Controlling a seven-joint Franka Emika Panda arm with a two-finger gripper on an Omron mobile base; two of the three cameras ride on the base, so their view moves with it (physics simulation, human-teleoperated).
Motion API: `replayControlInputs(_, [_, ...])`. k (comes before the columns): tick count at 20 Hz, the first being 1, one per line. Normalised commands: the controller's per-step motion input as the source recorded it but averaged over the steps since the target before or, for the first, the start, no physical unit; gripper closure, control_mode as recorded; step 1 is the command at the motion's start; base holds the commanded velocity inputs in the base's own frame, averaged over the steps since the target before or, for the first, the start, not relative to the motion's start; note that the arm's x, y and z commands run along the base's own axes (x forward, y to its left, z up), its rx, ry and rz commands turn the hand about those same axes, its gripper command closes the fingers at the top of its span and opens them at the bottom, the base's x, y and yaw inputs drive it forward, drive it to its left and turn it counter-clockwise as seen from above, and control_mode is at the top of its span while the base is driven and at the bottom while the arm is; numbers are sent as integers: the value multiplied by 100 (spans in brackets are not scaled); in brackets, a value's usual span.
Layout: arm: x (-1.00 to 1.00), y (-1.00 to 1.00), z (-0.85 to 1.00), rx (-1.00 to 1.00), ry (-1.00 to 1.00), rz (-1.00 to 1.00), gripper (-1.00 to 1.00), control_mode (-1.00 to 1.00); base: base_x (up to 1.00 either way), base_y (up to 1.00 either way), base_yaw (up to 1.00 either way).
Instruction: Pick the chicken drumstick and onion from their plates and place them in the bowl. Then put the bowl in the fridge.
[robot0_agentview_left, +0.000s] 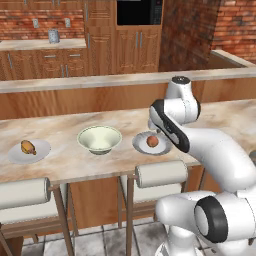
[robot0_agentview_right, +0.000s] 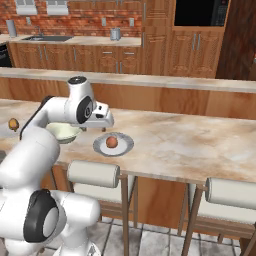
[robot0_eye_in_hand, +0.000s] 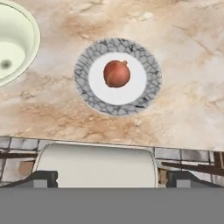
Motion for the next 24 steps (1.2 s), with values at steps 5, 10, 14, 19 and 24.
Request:
replayControlInputs(5, [60,0,-29,0,11,0,-100,-100,0,0,0])
replayControlInputs(10, [53,0,-34,0,10,0,-100,-100,0,0,0])
replayControlInputs(14, [49,-1,-36,0,0,0,-100,-100,0,0,0])
replayControlInputs(19, [46,-1,-37,0,1,-1,-100,-100,0,0,0])
replayControlInputs(24, [43,0,-35,2,0,-5,-100,-100,0,0,0])
